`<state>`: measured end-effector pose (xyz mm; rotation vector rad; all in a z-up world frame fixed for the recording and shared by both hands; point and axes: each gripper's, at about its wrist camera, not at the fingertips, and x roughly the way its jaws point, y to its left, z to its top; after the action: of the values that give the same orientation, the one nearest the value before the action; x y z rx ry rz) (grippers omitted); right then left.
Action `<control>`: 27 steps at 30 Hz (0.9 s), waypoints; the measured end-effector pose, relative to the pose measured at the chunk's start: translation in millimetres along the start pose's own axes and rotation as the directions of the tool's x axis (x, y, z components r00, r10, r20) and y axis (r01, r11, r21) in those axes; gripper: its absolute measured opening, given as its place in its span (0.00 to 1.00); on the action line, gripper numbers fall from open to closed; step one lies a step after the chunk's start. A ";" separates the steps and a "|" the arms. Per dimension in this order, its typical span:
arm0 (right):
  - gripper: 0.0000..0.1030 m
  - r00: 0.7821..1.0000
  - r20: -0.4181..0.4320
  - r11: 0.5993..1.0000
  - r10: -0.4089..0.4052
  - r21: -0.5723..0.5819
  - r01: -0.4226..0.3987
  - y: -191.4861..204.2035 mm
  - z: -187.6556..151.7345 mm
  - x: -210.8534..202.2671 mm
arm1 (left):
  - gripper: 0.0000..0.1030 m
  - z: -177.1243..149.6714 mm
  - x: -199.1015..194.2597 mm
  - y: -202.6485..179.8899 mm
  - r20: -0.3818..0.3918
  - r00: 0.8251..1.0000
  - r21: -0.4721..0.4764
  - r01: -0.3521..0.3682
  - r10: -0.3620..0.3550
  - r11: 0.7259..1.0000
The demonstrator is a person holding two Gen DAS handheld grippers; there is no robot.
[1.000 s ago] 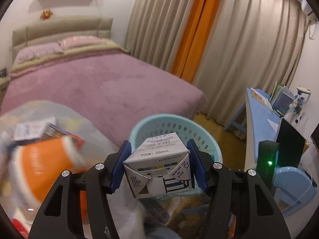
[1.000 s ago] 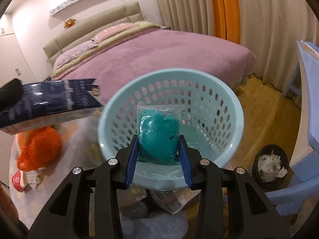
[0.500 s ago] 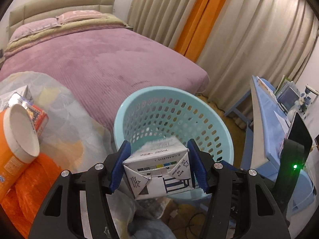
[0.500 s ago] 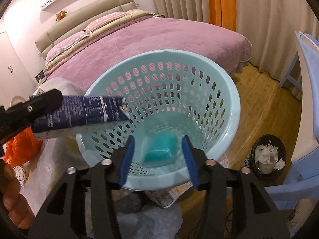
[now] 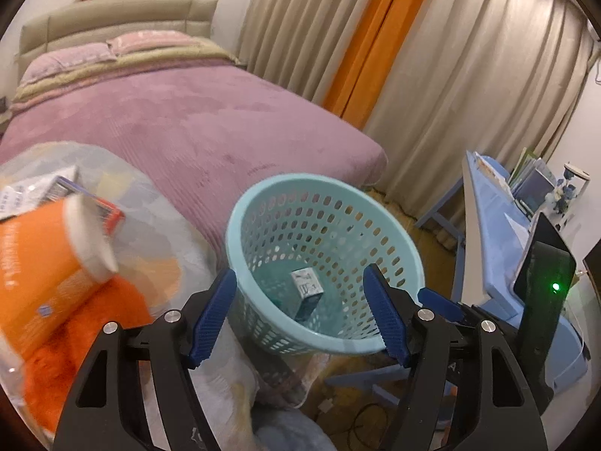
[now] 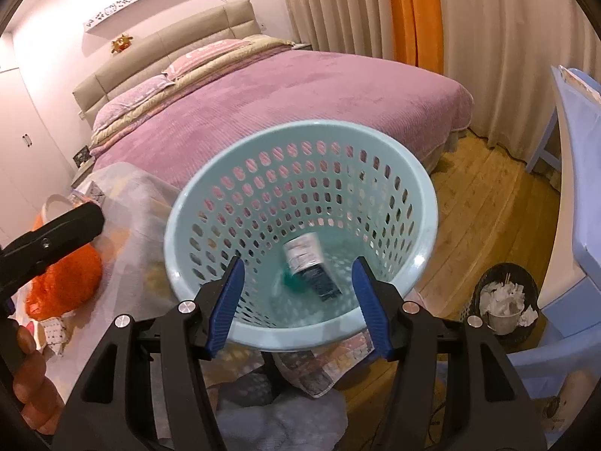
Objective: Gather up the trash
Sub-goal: 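Grasp the red-and-white paper cup with the left tool while the right tool grasps the orange bag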
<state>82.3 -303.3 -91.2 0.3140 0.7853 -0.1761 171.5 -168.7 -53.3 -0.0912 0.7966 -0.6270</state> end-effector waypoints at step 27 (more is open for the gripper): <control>0.56 0.967 -0.016 0.923 0.256 -0.292 -0.249 176.2 -29.0 -28.6 | 0.87 -89.0 -187.3 166.6 0.103 0.932 -0.183 -0.326 0.348 0.928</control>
<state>90.9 -126.9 -52.7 0.1302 0.7300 0.1795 92.6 85.3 -47.1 -0.1403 0.7111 -0.2251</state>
